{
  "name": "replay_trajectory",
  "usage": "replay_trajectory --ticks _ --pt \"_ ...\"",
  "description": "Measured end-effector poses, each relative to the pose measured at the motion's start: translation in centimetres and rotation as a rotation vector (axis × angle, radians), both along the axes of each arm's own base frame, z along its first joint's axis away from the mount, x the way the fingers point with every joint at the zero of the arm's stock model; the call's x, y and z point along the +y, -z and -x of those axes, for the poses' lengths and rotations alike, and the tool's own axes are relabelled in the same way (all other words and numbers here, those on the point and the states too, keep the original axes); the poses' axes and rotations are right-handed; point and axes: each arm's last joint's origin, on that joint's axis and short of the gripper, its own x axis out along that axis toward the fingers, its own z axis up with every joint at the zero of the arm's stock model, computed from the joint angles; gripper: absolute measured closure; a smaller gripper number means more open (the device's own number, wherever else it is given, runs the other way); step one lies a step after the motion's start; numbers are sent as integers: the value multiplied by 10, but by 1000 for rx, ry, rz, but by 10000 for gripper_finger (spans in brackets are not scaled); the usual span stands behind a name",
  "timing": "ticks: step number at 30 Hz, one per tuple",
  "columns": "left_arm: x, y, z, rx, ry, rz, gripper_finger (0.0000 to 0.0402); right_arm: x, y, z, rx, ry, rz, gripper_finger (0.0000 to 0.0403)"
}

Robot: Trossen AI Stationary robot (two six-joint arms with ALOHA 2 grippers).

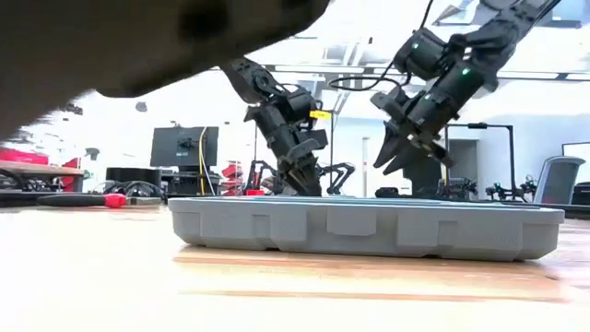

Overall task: Prefit tool cases
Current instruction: Put the orange measuring tape into the gray prefit tool case

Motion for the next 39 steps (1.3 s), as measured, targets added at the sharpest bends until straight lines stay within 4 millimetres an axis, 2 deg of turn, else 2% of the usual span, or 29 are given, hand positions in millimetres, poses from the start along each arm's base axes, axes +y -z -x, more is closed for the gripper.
replay_trajectory --ticks 3,7,11,13,19,24,29,39 --pt "1 -5 1 -16 -20 12 218 -16 8 -5 -31 -27 -43 385" --pt "2 -4 2 2 -59 -2 287 -37 22 -15 17 0 -66 392" --pt "8 -4 5 7 -82 -9 370 -59 21 -30 28 -8 -23 398" --pt "12 -4 8 5 -91 -7 393 -68 18 -34 30 0 -10 399" --pt "15 -4 9 -1 -98 7 400 -92 12 -36 48 8 18 401" --pt "12 -3 11 13 -83 43 401 -103 35 -34 101 -10 -88 401" --pt "8 0 14 53 -49 76 401 -91 43 -45 102 -70 -119 402" --pt "6 5 27 165 19 109 401 -60 41 -64 69 -172 -152 402"
